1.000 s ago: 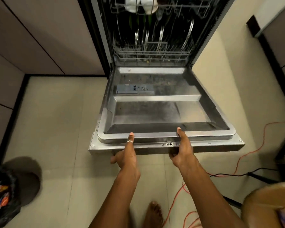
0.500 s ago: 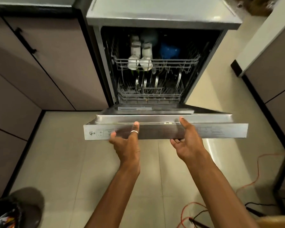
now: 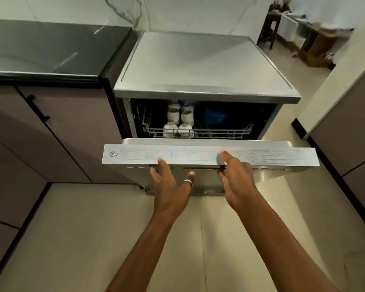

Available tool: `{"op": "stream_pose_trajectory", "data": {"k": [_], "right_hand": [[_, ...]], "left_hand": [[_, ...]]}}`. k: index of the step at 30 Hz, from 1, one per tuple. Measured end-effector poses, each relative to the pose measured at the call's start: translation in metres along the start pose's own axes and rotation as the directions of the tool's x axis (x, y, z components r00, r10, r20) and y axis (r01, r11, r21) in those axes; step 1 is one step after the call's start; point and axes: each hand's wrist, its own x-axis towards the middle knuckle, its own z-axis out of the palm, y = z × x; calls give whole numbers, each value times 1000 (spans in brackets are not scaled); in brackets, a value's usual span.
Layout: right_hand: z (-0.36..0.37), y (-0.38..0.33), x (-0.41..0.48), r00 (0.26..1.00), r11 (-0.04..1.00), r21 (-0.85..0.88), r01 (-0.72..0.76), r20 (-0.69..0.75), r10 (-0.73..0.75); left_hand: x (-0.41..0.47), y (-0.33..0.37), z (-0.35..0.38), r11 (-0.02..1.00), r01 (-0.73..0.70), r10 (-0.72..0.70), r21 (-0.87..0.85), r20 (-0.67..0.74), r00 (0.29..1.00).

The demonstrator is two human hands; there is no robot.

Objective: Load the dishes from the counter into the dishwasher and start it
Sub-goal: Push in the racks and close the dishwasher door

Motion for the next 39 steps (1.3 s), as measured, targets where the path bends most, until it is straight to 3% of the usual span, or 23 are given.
{"op": "stream_pose_trajectory", "data": {"k": [5, 12, 14, 17, 20, 23, 28, 32, 39], "right_hand": [[34, -9, 33, 985, 973, -158, 169, -18, -174], [80, -7, 69, 937, 821, -489, 296, -17, -348], [87, -2, 78, 877, 676, -624, 393, 32, -480], [96, 8, 84, 716, 329, -786, 523, 197, -669], [107, 20, 93, 622, 43, -828, 558, 383, -683], [110, 31, 106, 587, -87, -822, 562, 471, -658], [108, 41, 116, 551, -214, -828, 518, 515, -657], [111, 41, 127, 553, -246, -826, 507, 531, -642], [116, 30, 148, 531, -267, -813, 517, 549, -645]], "left_hand": [[42, 11, -4, 981, -134, 135, 137, 2, 991], [107, -9, -12, 914, -275, 285, 297, 9, 958], [122, -9, -20, 885, -315, 329, 342, 17, 944], [140, -9, -29, 826, -366, 386, 429, 45, 922], [148, -14, -31, 714, -401, 493, 573, -6, 870], [157, -26, -32, 642, -385, 542, 663, -38, 839], [178, -45, -50, 503, -313, 576, 805, -43, 816], [191, -46, -58, 418, -305, 599, 855, -7, 800], [215, -35, -56, 405, -285, 578, 869, -2, 816]]}}
